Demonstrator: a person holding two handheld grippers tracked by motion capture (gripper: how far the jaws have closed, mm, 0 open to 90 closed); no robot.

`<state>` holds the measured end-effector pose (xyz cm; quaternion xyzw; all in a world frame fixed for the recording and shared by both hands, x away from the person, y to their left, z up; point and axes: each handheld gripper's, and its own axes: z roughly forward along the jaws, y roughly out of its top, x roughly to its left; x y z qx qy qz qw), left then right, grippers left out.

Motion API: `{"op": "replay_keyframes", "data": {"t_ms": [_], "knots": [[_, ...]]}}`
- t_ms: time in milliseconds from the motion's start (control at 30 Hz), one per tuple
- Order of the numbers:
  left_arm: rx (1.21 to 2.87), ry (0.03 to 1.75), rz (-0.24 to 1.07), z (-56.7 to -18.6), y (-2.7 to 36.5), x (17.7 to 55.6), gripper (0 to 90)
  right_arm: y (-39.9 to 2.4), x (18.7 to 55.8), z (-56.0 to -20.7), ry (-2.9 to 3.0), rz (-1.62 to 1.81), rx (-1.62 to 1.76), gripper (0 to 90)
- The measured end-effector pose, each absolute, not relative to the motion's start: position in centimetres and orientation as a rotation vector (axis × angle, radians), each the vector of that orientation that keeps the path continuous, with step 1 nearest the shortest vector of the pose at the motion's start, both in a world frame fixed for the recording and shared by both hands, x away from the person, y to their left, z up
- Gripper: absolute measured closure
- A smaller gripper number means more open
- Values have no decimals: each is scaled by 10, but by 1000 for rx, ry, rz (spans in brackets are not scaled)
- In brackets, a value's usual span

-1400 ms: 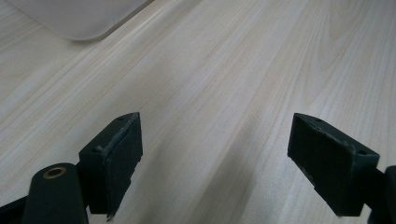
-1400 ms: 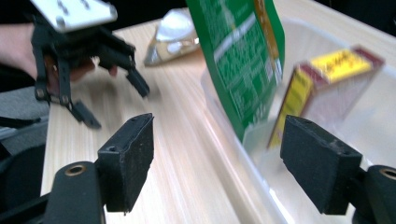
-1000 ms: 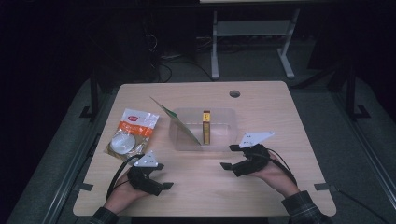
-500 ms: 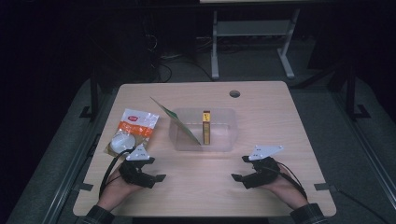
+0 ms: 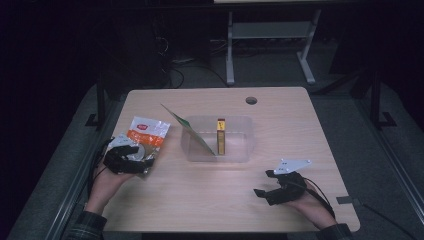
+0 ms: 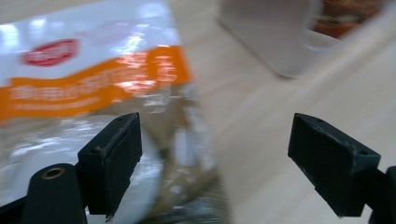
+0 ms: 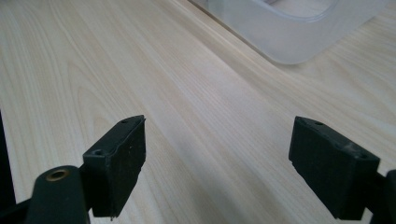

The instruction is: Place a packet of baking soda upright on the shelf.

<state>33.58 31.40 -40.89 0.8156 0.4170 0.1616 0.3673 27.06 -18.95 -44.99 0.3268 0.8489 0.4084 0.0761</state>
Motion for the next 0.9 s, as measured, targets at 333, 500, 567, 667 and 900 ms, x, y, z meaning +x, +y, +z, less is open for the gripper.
{"op": "replay_keyframes", "data": {"t_ms": [333,500,567,667,900], "knots": [[2075,1186,495,-409,348,374,141,-189,271,-451,2547,1222,983,183],[2076,1274,496,-420,362,393,141,-190,272,-452,2547,1225,984,182],[2076,1294,490,-427,367,401,141,-191,272,-452,2546,1227,981,182],[2044,1340,427,-439,373,410,142,-191,271,-452,2547,1227,987,182],[2052,1327,326,-447,373,413,202,-191,271,-452,2549,1226,993,182]]}}
